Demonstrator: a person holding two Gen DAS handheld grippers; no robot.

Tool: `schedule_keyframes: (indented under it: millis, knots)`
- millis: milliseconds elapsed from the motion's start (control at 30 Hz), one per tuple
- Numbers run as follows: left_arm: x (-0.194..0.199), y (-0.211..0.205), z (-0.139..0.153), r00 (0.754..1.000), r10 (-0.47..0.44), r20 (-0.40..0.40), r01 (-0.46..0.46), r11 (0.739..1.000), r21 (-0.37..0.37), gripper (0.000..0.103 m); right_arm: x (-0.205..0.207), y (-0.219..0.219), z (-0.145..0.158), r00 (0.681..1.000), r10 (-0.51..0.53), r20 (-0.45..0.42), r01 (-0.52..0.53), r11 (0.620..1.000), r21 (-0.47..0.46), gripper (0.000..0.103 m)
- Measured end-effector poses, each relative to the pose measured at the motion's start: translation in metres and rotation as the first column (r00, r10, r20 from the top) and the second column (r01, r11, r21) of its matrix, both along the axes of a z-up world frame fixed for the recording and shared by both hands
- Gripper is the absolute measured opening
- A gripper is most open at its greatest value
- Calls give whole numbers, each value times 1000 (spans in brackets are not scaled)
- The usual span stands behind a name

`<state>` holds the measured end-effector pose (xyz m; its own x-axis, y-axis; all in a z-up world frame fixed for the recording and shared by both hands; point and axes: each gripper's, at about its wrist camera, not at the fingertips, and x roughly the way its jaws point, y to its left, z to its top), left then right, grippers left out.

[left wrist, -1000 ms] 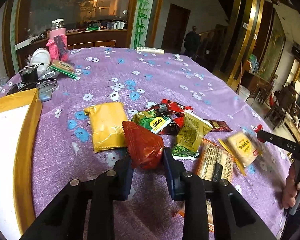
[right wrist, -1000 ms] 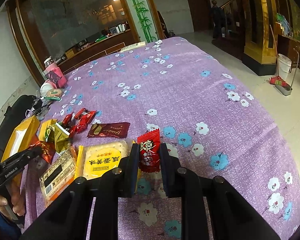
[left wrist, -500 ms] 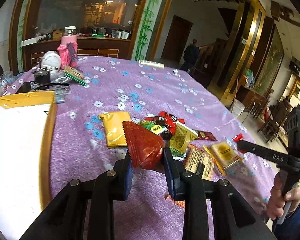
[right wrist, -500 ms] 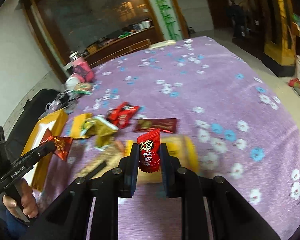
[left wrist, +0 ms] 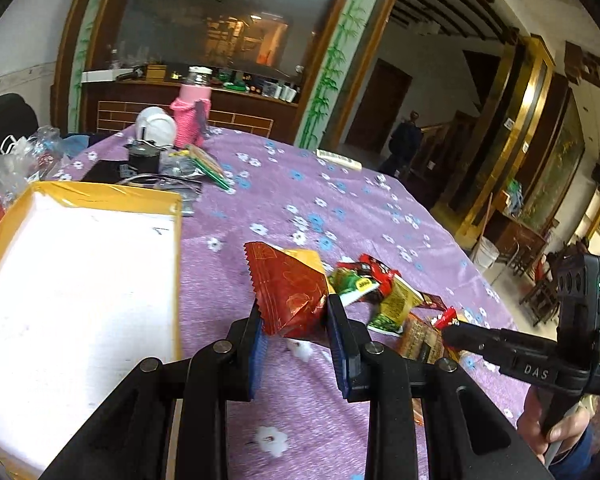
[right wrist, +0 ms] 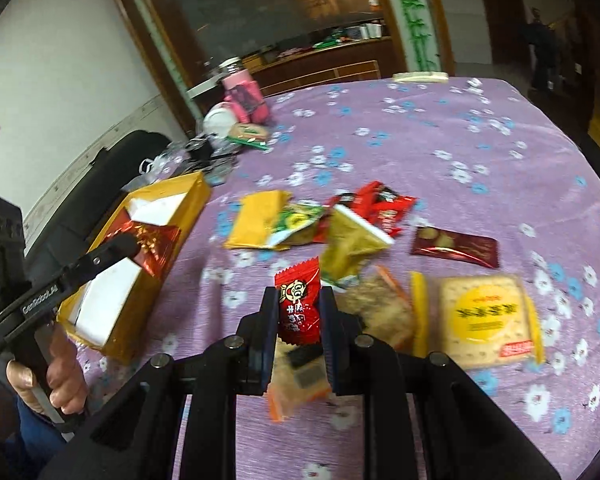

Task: Organize snacks
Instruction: 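Carry both candies over the white yellow-rimmed box with both grippers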

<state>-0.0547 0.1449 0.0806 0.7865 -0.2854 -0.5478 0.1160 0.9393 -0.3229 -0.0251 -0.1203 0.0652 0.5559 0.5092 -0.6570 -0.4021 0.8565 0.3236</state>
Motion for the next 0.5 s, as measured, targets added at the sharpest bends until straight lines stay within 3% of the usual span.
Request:
schedule_keyframes:
  millis: [500]
  knots:
    - [-18,54,3,994,108,26,-107,993,-42,29,-7,77,11,987,163,1,-163,987,-13,19]
